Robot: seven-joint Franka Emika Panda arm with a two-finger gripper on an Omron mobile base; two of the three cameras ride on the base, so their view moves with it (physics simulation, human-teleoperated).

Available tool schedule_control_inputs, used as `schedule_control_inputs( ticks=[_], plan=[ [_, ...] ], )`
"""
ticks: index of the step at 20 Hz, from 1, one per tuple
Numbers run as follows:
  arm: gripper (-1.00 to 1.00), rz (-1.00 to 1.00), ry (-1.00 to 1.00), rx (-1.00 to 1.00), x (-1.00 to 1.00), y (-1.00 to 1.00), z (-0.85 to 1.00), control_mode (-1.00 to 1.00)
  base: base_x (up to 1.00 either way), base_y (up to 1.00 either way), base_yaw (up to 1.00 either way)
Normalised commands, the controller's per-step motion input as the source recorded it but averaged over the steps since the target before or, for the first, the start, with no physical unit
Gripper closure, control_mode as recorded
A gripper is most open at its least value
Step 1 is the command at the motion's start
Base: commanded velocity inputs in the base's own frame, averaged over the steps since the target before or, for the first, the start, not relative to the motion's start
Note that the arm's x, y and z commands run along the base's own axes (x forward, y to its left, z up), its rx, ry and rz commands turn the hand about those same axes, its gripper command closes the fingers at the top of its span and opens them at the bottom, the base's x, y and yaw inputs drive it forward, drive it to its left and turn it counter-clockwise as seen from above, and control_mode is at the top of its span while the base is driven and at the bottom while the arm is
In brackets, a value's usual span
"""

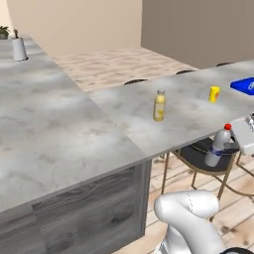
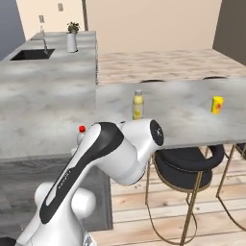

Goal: Place the drinks on the dining counter in a tight cluster.

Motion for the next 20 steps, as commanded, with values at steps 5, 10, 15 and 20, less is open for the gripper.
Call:
schedule_control_inputs(
  ticks=[5,10,15,20],
  plan=[
    [1.00,0.00,0.00,0.00,0.00,0.00,0.00,1.00,0.26,-0.64,-0.02],
    [1.00,0.00,0.00,0.00,0.00,0.00,0.00,1.00,0.43,-0.36,-0.04],
    [1.00,0.00,0.00,0.00,0.00,0.00,0.00,1.00,0.51,0.02,-0.04],
    [1.00,0.00,0.00,0.00,0.00,0.00,0.00,1.00,0.57,0.21,-0.14]
  ],
)
